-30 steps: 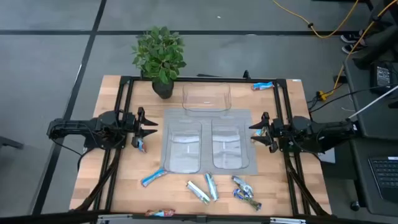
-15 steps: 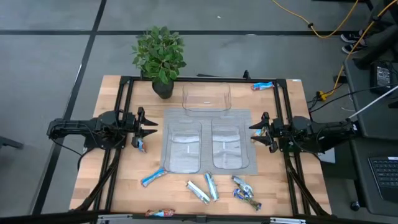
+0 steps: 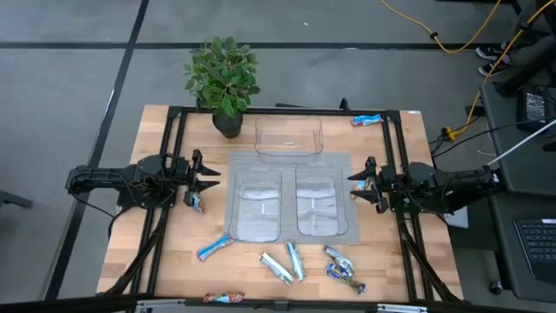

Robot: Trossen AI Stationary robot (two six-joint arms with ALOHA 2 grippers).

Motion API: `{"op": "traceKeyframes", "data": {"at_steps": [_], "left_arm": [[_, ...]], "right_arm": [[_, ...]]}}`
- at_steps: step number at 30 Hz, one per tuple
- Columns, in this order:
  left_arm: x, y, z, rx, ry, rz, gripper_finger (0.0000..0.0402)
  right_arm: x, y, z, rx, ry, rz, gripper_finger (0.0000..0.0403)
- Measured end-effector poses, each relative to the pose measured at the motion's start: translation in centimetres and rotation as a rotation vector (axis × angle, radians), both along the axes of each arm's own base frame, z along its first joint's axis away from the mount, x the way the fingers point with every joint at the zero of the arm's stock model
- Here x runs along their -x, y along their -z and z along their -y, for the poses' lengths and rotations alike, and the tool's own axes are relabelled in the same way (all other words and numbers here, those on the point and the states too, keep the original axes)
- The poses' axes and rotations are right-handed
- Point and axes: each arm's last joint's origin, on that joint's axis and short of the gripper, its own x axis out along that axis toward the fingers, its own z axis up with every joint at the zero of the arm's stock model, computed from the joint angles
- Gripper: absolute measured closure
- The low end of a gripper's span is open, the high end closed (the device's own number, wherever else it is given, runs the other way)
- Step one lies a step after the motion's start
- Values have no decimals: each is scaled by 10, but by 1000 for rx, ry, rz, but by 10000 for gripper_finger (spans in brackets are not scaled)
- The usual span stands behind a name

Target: Pick and place Granola Bars by type

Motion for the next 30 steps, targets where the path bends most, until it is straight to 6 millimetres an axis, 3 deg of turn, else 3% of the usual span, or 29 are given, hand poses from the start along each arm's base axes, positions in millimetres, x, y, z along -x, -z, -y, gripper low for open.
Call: {"op": "traceKeyframes", "data": {"at_steps": [30], "left_arm": [[0,0,0,0,0,1,275]], "right_arm": [[0,0,0,12,1,1,167]]}}
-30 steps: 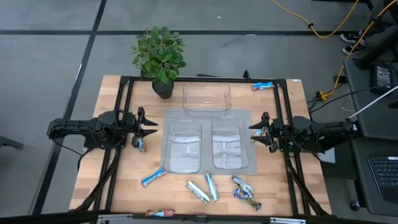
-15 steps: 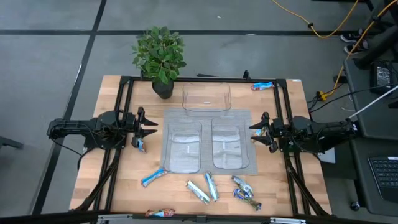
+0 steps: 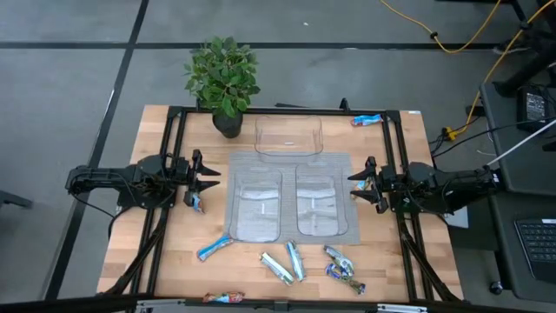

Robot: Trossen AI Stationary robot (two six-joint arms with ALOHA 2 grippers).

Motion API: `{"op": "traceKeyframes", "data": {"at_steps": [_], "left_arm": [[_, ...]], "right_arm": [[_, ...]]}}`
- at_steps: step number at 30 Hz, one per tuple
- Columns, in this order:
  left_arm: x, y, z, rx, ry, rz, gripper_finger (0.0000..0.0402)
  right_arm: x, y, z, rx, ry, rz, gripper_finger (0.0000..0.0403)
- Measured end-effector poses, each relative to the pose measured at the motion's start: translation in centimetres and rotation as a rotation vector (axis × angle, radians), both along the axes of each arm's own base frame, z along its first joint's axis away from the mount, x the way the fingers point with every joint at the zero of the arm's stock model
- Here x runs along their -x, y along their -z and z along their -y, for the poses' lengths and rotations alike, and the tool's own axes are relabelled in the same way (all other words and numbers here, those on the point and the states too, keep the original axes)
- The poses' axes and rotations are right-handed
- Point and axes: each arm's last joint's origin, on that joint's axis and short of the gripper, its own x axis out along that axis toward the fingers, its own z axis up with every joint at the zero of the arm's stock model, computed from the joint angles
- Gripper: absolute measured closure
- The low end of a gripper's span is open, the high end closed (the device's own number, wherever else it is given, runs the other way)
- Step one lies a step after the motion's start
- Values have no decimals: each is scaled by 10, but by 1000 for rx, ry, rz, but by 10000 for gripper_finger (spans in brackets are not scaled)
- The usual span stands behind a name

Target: Pick and place Granola Bars by type

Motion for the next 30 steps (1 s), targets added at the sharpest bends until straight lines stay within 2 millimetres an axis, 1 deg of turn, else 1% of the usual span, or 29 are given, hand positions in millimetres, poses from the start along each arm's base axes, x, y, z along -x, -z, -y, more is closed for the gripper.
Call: {"op": "traceKeyframes", "data": {"at_steps": [4,20,26,30], "left_arm": [[0,0,0,0,0,-1,276],[0,-1,0,0,-2,6,274],[0,-1,-3,3,-106,15,276],[0,-4,-4,7,-130,40,275]], "right_arm": [[0,0,0,29,1,2,167],[0,0,0,27,1,2,167],[0,0,0,26,1,2,167],[0,0,0,27,1,2,167]]}}
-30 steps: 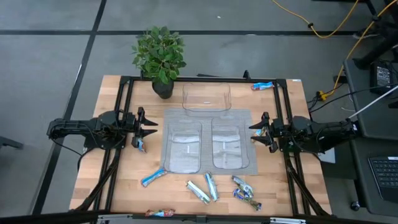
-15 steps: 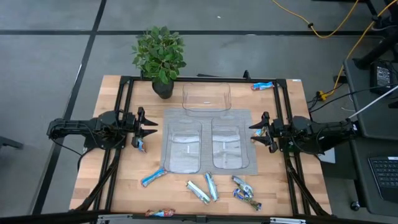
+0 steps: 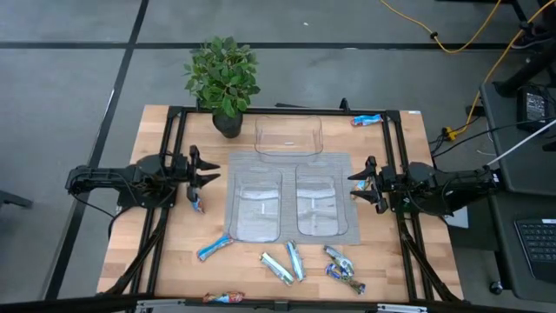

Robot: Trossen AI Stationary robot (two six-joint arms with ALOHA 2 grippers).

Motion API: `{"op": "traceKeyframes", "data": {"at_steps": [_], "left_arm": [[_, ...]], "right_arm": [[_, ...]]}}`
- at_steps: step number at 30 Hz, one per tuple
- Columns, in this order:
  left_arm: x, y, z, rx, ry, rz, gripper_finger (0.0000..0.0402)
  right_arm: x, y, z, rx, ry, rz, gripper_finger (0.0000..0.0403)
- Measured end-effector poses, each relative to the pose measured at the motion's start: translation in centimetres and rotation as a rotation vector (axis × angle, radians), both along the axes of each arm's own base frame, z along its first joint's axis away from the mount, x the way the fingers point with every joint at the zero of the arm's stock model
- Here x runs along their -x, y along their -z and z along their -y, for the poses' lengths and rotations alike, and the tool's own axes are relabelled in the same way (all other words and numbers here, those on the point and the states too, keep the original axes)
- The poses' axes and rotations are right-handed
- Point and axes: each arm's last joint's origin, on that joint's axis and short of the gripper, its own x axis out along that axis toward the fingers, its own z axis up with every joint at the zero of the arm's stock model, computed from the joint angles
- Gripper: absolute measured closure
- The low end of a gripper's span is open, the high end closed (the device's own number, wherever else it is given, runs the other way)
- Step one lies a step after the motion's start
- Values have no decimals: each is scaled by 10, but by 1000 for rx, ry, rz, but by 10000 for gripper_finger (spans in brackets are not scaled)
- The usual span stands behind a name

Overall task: Pick and place Granola Bars by type
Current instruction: Put the red granola bar into the bottom left transparent bin

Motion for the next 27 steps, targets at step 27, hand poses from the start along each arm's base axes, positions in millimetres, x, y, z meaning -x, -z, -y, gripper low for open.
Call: {"op": "traceKeyframes", "data": {"at_steps": [27], "left_arm": [[9,-197,5,69,103,-420,317]], "right_arm": [[0,0,0,-1,0,0,167]]}}
